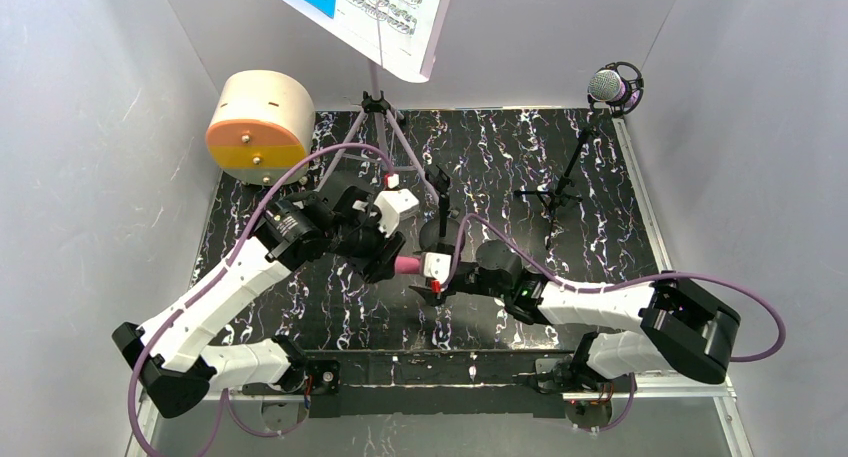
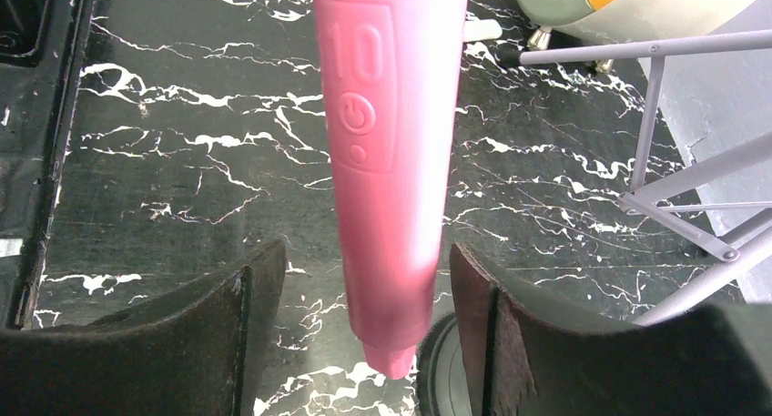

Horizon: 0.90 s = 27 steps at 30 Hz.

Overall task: Pack up the instrument practice props
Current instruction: Place the microphone at the center of the board.

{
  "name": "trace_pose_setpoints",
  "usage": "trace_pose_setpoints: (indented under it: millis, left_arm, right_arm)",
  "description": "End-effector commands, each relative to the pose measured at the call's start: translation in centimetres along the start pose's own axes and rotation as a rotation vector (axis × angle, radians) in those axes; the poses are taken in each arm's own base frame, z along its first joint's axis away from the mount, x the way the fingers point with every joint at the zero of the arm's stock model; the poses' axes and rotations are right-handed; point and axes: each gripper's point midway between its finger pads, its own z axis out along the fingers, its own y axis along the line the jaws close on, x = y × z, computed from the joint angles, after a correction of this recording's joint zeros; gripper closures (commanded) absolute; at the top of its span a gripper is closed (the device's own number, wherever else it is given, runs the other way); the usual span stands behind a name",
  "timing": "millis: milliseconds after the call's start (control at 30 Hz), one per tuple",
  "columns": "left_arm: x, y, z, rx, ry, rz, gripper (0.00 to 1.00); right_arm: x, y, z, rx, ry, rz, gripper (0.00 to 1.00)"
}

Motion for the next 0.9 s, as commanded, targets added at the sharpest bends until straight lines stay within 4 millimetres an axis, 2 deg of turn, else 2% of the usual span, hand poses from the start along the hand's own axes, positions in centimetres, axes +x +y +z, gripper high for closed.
trace_pose_setpoints:
  millis: [0, 67, 167, 367, 467, 567, 633, 733, 867]
  left_arm:
    - [-0.2, -0.8, -0.1, 0.052, -0.019, 0.020, 1.00]
    - [-0.1, -0.7, 0.0, 0.047, -0.016, 0.020, 1.00]
    - [0.0, -0.4, 0.2, 0.035, -0.005, 0.018, 1.00]
    - [-0.4, 0.2, 0.4, 0.002, -0.005, 0.020, 0.97]
    - [-1.3, 0.8, 0.0, -0.042, -0.049, 0.013, 0.90]
    - [-2.8, 2.0, -0.7, -0.121, -0.139, -0.011, 0.66]
    - [-3.7, 2.8, -1.3, -0.175, -0.206, -0.026, 0.40]
    - [-5.0, 4.1, -2.5, -0.269, -0.316, -0.099, 0.30]
    - [-6.2, 5.9, -4.3, -0.383, -0.470, -0.212, 0.24]
  right_arm:
    - [-3.3, -2.0, 0.8, 0.060, -0.100, -0.045, 0.28]
    - [-3.4, -1.8, 0.9, 0.050, -0.107, -0.034, 0.32]
    - [-3.6, -1.3, 0.9, 0.025, -0.117, -0.016, 0.44]
    - [-3.0, -0.4, 0.9, -0.005, -0.104, 0.031, 0.85]
    - [-2.8, -0.2, 0.7, -0.004, -0.103, 0.060, 0.98]
    - [-2.5, -0.3, 0.6, 0.015, -0.096, 0.104, 0.99]
    - [-2.2, -0.4, 0.7, 0.031, -0.085, 0.148, 0.99]
    - [-2.0, -0.3, 0.9, 0.040, -0.079, 0.224, 0.99]
    - [-1.6, -0.9, 1.5, 0.100, -0.075, 0.380, 0.99]
